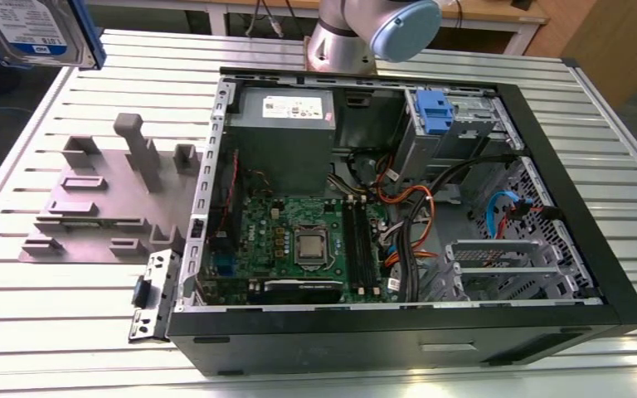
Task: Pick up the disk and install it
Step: 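Pick up the disk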
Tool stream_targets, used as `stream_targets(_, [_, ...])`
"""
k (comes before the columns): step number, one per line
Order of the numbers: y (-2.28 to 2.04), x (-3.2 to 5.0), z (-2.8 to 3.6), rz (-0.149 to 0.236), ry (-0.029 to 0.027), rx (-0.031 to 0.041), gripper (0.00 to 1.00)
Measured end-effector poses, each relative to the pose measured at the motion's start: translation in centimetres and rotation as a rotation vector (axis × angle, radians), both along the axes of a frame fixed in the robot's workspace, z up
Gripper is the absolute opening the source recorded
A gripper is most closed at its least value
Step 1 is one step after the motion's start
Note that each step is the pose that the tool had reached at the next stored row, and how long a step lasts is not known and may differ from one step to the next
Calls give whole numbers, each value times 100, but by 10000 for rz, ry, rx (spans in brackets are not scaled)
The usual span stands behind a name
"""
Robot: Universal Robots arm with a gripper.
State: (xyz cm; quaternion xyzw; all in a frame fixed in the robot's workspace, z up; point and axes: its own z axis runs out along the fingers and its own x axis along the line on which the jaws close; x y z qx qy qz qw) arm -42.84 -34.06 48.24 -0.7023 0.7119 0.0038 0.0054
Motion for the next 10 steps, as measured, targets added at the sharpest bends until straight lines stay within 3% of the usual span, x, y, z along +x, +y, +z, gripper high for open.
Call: stream_targets(10, [0,58,0,-1,0,0,36])
